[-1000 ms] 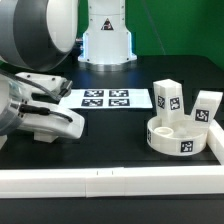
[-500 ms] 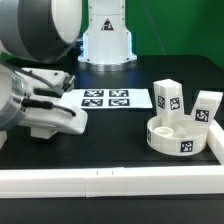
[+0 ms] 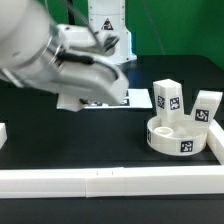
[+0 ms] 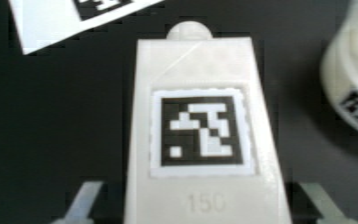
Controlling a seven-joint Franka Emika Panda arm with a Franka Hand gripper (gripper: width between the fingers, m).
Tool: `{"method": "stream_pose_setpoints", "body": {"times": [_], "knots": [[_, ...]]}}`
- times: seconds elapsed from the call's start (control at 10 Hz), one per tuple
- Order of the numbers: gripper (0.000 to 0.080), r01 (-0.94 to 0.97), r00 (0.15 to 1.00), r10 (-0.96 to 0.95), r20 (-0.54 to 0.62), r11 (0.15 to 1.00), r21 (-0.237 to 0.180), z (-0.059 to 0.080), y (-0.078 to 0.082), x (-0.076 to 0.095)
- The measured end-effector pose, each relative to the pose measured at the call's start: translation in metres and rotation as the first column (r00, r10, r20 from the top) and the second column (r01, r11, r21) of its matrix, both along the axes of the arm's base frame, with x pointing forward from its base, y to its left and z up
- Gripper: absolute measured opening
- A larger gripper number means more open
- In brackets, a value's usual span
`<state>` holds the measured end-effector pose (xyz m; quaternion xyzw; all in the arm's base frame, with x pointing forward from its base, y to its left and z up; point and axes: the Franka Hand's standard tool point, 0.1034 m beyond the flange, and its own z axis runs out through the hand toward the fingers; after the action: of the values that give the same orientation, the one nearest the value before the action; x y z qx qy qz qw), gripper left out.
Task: Assemble stool
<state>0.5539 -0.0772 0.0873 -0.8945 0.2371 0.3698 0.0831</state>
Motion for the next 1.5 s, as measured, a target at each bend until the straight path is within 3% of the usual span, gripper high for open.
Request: {"method": "stream_pose_setpoints", "body": {"times": [0.3,0.4,0.5,0.6,0.8,0.9,1.2,1.3,1.5], "knots": [[0.0337,0.006,0.999,-0.005,0.035,1.000,-0.016,-0.004,-0.003,0.005],[0.0337,0.014,0.997,-0.011,0.081,0.999,-0.037,-0.011,-0.004,0.016],[0.0337,0.008,0.979,0.007,0.203,0.997,-0.070,-0.001,0.010,0.036],[0.0337,0.004,0.965,0.017,0.262,0.997,-0.083,0.019,0.035,0.029],[0.0337,0.002,0.912,0.050,0.407,0.992,-0.126,0.033,0.064,0.040],[0.0337,0.009,0.900,0.052,0.432,0.990,-0.139,0.029,0.062,0.038],[0.0337,0.060,0.783,0.085,0.616,0.976,-0.210,0.028,0.065,0.055],[0.0337,0.039,0.719,0.152,0.678,0.966,-0.257,0.031,0.072,0.057],[0.0337,0.051,0.624,0.211,0.752,0.950,-0.309,0.032,0.101,0.058]]}}
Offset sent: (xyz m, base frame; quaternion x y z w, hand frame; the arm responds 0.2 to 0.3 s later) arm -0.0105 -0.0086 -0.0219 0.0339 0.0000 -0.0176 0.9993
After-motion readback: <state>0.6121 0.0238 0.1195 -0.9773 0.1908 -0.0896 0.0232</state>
